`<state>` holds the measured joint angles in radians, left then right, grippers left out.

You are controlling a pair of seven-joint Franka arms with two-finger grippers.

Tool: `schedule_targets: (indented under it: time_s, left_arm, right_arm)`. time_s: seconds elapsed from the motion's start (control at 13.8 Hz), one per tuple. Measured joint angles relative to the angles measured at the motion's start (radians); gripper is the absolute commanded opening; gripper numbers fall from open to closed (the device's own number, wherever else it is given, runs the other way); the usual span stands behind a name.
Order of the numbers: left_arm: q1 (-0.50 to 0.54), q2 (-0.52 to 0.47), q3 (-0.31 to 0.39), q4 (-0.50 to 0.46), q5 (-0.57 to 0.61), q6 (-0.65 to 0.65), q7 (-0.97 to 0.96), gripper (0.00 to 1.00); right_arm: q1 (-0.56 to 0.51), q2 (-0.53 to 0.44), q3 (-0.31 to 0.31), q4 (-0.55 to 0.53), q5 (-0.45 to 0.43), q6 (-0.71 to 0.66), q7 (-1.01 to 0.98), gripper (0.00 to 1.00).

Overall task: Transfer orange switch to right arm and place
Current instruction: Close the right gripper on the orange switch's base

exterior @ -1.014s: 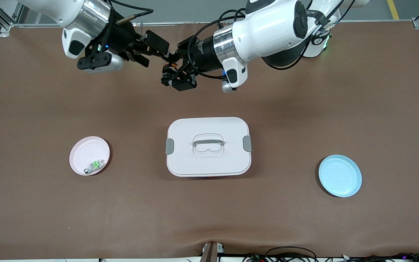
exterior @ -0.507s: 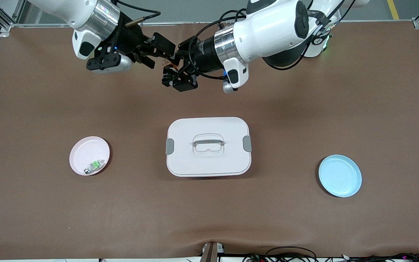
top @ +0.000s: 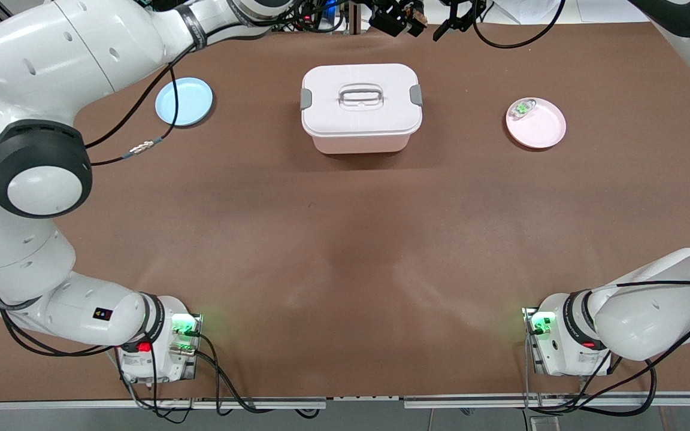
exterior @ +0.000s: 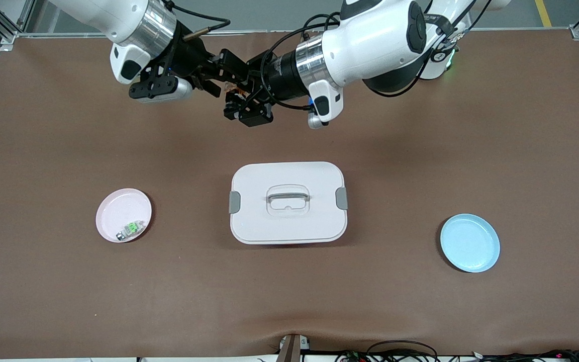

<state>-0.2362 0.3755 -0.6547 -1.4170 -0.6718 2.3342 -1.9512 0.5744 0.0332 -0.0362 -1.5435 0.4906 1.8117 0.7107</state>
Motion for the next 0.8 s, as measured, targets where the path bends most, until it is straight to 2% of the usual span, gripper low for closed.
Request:
schedule_targets:
  time_s: [0.07, 0.58, 0.72, 0.8]
  left_arm:
    - [0.000, 0.000, 0.000, -0.001, 0.005, 0.000, 0.000, 0.13]
    - [-0.001, 0.000, -0.001, -0.003, 0.010, -0.001, 0.000, 0.14]
    - [-0.001, 0.000, -0.001, -0.003, 0.010, -0.001, 0.000, 0.21]
    - [-0.001, 0.000, -0.001, -0.003, 0.010, -0.001, 0.000, 0.29]
  right_arm:
    - [0.000, 0.000, 0.000, 0.000, -0.001, 0.000, 0.000, 0.00]
    - [0.003, -0.002, 0.001, 0.000, -0.002, 0.002, -0.005, 0.00]
    - [0.003, -0.002, 0.001, 0.000, -0.002, 0.002, -0.005, 0.00]
    - [0.003, -0.002, 0.001, 0.000, -0.002, 0.002, -0.005, 0.00]
